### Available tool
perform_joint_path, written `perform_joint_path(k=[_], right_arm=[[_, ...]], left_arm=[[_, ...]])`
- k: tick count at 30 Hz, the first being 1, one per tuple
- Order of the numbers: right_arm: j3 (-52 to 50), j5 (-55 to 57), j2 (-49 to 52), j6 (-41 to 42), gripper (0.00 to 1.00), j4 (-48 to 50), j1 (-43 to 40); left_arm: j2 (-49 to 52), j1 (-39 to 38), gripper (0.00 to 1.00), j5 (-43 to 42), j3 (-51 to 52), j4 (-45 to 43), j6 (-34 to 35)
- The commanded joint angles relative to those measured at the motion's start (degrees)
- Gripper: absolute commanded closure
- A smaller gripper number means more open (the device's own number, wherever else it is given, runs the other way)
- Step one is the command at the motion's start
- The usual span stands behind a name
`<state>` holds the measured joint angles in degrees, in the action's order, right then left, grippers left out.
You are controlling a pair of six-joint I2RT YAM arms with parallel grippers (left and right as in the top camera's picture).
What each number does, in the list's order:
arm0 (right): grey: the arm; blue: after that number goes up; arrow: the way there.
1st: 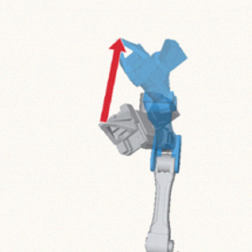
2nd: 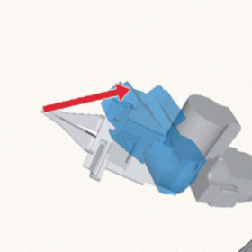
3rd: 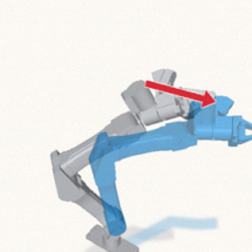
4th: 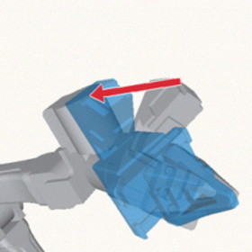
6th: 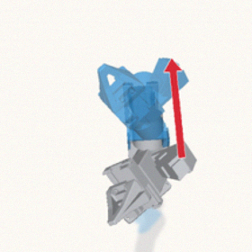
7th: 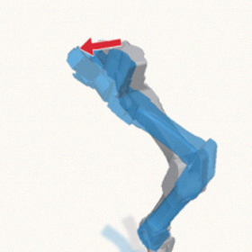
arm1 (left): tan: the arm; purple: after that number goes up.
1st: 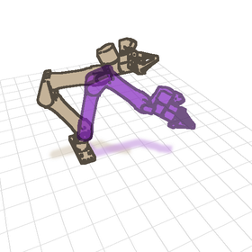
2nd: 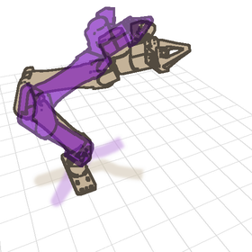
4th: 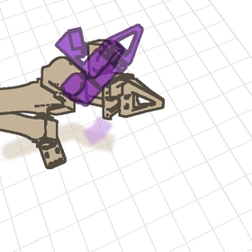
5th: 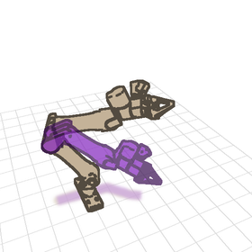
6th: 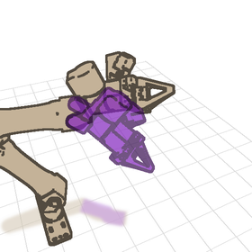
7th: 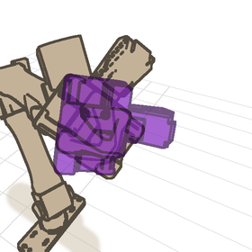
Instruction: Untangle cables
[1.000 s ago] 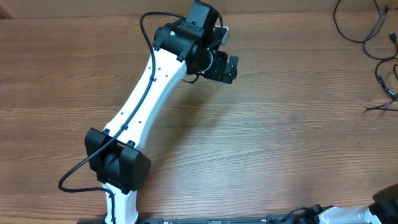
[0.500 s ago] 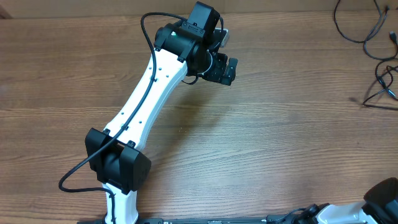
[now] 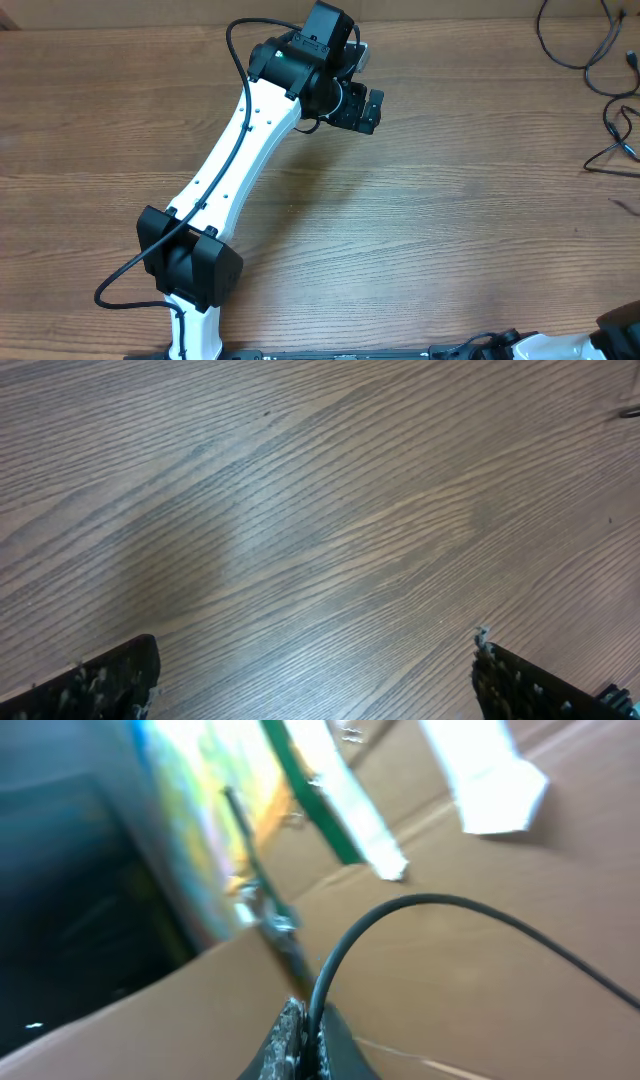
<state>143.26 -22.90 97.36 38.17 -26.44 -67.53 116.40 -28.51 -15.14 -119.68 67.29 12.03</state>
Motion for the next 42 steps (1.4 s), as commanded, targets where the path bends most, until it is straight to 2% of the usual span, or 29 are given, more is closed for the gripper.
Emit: perform_joint_path(k=[1,8,13,20,27,32,34,37,38,40,41,42], right_arm=[[-0.1,4.9,0.8,-5.9,0.96,-3.3,-0.5],[-12.3,14.9,1.0,-13.2,0.96,-13.3,-0.5],[-28.8,18.1,1.0,-11.6,0.96,-15.8,-1.7],[-55.1,8.9,1.1,4.0,0.96,-6.8,-6.9],[-74.7,6.4,1.1,12.7,0.96,2.7,-11.6],[-85.5,5.3,1.1,14.6,0.96,12.3,-12.6],[-88.7,5.2,1.1,14.6,0.89,16.2,-12.2],[-90.8,5.2,1.1,14.6,0.86,20.6,-10.8],[-91.1,5.2,1.1,14.5,0.80,22.3,-9.9],[-91.1,5.2,1.1,14.5,0.47,24.5,-8.1],[-91.1,5.2,1.1,14.5,0.14,25.4,-7.1],[-91.1,5.2,1.1,14.0,0.00,26.0,-6.2]], left_arm=[[0.5,-0.1,0.01,0.7,-1.1,-0.3,0.8],[0.5,-0.1,0.01,0.8,-1.1,-0.3,-0.3],[0.5,-0.1,0.01,0.7,-1.1,-0.3,-0.5],[0.5,-0.1,0.01,0.7,-1.1,0.4,-0.7],[0.5,-0.1,0.01,0.7,-0.9,1.2,-0.7],[0.5,-0.1,0.02,0.6,-0.9,2.0,-0.2],[0.5,-0.1,0.03,0.5,-0.9,2.4,-0.2],[0.5,-0.1,0.03,0.5,-0.8,3.0,-0.2],[0.5,-0.1,0.03,0.5,-0.8,3.0,-0.2],[0.5,-0.2,0.03,0.5,-0.8,2.8,-0.2],[0.5,-0.2,0.03,0.5,-0.8,2.6,-0.2],[0.5,-0.3,0.03,0.5,-0.8,2.3,-0.2]])
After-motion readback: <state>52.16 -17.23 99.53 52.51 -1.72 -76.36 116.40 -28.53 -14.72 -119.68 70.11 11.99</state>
